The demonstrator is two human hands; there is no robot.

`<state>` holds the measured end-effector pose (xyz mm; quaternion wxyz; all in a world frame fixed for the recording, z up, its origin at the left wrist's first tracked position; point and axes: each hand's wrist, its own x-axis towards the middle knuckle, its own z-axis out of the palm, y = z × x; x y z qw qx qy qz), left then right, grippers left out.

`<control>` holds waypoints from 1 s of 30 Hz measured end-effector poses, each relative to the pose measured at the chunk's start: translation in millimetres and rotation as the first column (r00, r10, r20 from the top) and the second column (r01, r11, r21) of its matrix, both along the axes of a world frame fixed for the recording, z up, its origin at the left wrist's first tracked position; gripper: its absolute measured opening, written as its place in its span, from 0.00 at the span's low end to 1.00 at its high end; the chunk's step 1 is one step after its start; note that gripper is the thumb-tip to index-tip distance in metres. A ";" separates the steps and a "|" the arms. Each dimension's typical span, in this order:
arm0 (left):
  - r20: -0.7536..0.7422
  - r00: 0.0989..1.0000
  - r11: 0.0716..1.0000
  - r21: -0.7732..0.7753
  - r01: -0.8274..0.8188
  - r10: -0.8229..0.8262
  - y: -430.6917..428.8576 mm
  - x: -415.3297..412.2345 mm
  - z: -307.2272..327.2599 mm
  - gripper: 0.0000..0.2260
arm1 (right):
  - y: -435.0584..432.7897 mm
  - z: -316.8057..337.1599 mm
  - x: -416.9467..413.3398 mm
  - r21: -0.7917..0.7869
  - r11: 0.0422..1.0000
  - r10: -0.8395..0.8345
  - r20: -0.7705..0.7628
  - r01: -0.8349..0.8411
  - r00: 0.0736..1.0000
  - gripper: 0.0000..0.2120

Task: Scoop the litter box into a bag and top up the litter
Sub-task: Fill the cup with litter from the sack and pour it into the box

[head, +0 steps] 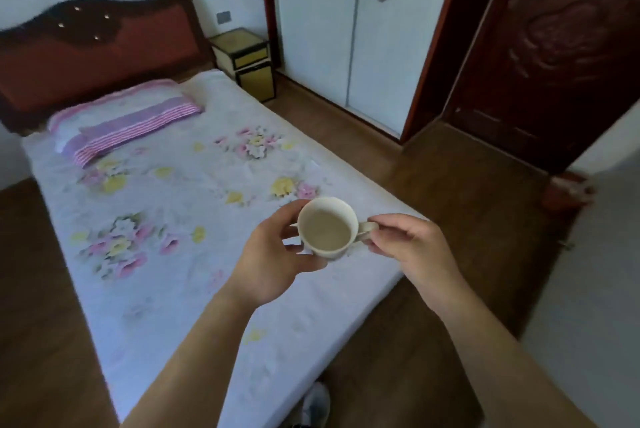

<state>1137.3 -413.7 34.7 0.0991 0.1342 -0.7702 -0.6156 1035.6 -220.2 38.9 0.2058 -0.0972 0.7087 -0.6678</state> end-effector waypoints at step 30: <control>-0.038 0.976 0.976 -0.055 0.212 -0.214 201.0 -630.6 -15.7 0.31 | 217.7 -11.3 -589.5 0.131 0.982 -0.140 -0.002 0.139 0.990 0.13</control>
